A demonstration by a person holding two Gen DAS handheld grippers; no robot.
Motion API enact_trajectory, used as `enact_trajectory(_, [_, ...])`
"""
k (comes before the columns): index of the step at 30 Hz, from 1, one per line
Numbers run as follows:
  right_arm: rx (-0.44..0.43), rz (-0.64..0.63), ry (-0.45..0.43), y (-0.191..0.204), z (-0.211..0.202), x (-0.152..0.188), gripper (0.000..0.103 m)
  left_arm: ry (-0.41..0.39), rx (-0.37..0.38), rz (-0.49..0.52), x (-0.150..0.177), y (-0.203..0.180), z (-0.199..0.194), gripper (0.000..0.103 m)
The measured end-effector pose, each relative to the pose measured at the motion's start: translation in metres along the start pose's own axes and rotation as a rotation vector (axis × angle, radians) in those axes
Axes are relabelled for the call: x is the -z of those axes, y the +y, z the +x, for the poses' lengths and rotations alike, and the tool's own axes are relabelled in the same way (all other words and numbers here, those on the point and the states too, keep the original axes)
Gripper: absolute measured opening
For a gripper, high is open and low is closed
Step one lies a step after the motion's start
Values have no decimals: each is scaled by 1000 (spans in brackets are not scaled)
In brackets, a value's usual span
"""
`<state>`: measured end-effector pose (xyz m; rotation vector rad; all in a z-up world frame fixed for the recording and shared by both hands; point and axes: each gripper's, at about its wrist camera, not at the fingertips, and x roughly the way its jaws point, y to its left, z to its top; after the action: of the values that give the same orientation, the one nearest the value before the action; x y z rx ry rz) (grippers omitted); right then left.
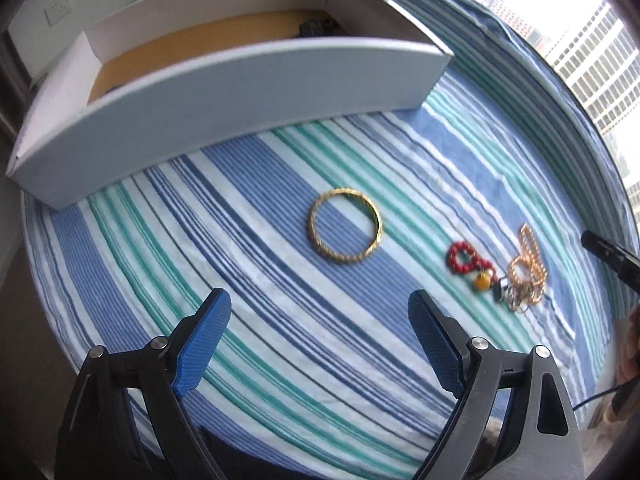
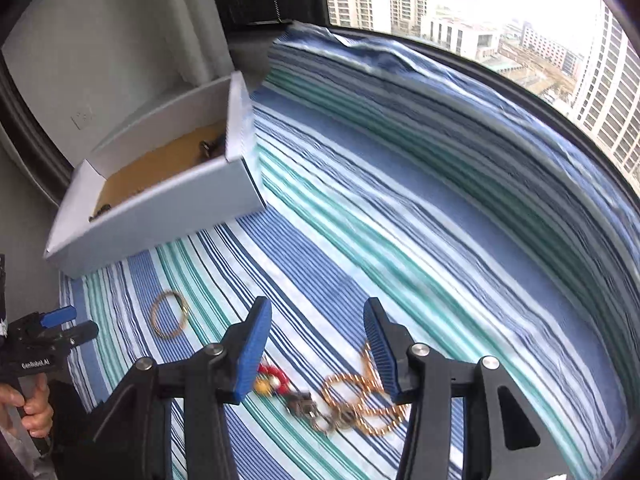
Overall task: Organize jewelry
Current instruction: 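Withdraw both open tools from the box back over the remaining jewelry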
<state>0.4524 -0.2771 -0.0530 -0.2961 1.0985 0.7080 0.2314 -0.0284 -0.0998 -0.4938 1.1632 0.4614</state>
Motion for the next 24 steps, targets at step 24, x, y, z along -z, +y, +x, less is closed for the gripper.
enact_trajectory(24, [-3,-86,90,42,18,74,49,62,-43,78,49,-32,15,91])
